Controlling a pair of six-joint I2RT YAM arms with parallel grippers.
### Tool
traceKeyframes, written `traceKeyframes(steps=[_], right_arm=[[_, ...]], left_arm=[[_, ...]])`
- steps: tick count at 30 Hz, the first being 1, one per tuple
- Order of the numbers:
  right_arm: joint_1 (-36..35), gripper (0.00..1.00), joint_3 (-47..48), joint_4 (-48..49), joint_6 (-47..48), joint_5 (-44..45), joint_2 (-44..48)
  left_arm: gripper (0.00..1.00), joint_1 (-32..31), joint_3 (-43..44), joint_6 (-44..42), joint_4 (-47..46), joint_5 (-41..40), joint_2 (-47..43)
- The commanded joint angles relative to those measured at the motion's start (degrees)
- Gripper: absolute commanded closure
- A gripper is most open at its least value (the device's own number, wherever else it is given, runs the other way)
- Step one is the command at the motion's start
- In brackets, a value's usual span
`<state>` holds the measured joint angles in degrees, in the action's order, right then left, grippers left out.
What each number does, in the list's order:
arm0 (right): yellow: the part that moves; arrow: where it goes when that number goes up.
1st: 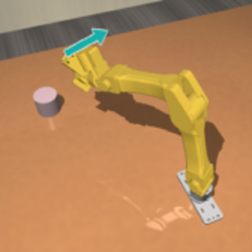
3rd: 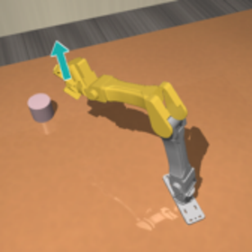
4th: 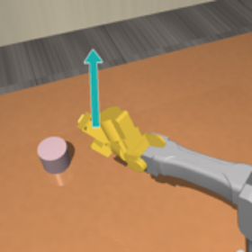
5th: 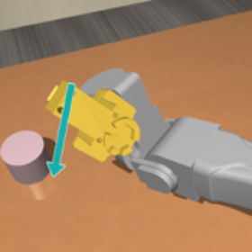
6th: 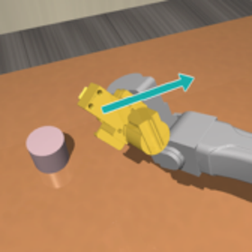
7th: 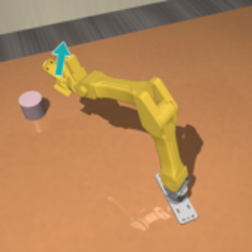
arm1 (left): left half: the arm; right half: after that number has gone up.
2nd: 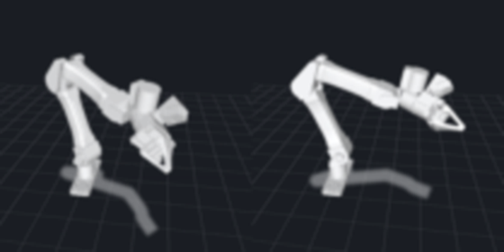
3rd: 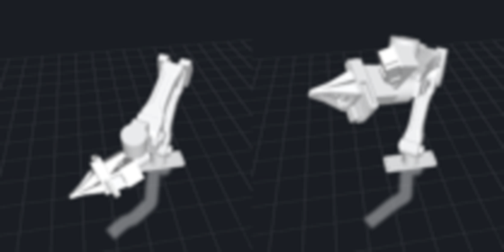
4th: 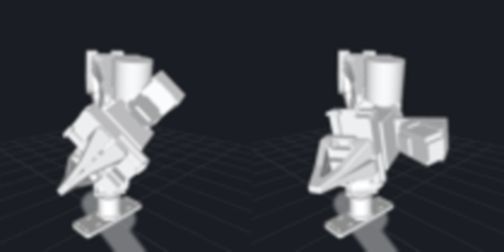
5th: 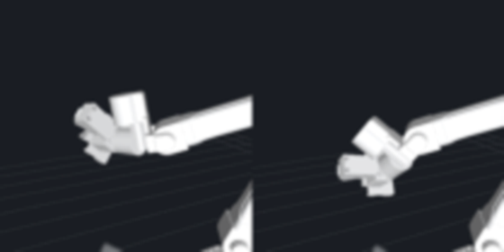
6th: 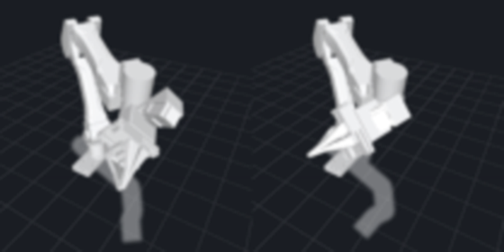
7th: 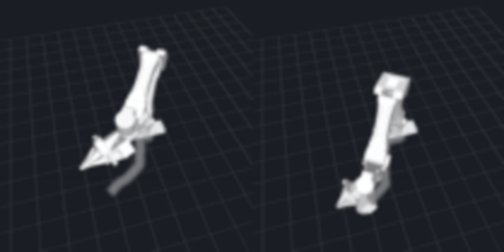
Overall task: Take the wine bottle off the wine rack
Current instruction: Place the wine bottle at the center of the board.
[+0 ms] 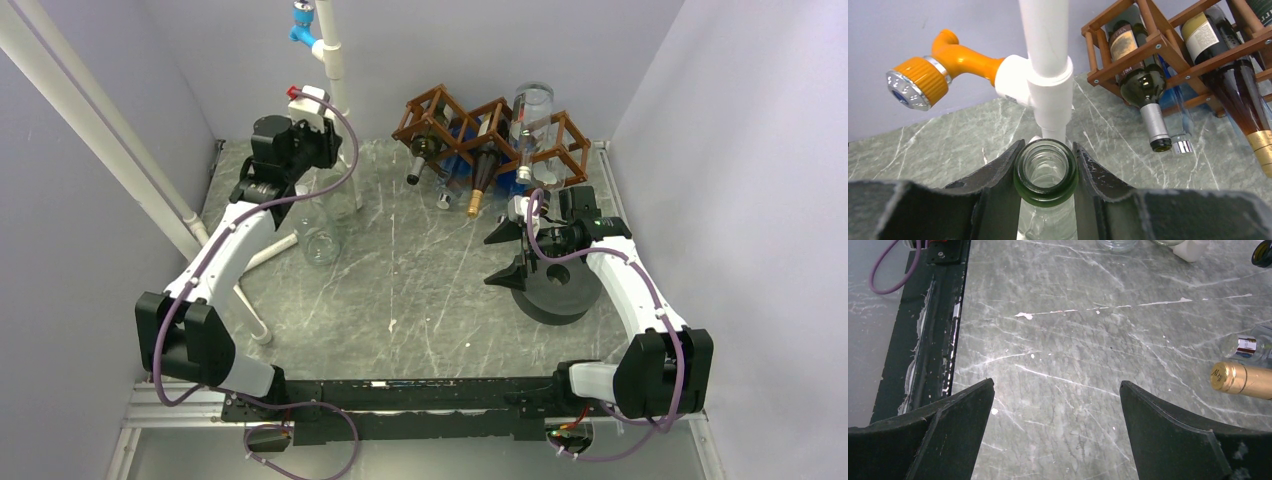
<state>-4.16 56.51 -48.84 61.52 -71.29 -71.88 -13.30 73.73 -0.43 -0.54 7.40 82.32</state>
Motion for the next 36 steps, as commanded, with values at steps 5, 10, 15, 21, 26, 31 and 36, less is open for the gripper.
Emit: traceKeyframes(steps=[5,10,15,21,26,31,36], right_arm=[[0.4,0.00,0.0,1.0,1.8,-3.4,1.2],[0.3,0.00,-0.1,1.0,1.9,-3.3,1.0],[0.3,0.00,0.0,0.8,2.1,-3.4,1.0],[0.3,0.00,-0.1,0.8,2.2,-3.4,1.0],[0.4,0.00,0.0,0.6,2.4,-3.4,1.0],[0.3,0.00,-0.1,0.6,2.4,-3.3,0.9],[0.3,0.00,0.0,0.4,2.6,-3.3,0.5]], left_arm=[[1.00,2.3,6.2,-0.2,-9.8,-2.1,-4.8],[1.00,3.5,6.7,-0.3,-10.6,-3.4,-3.9],[1.00,4.4,7.3,-0.4,-12.6,-6.5,-2.5],[1.00,5.3,8.5,-0.4,-14.4,-10.0,0.0],[1.00,5.4,10.7,-0.3,-15.4,-13.0,3.0],[1.00,5.4,11.3,0.1,-17.3,-15.4,5.6],[1.00,5.4,11.0,0.1,-19.9,-17.2,7.4]])
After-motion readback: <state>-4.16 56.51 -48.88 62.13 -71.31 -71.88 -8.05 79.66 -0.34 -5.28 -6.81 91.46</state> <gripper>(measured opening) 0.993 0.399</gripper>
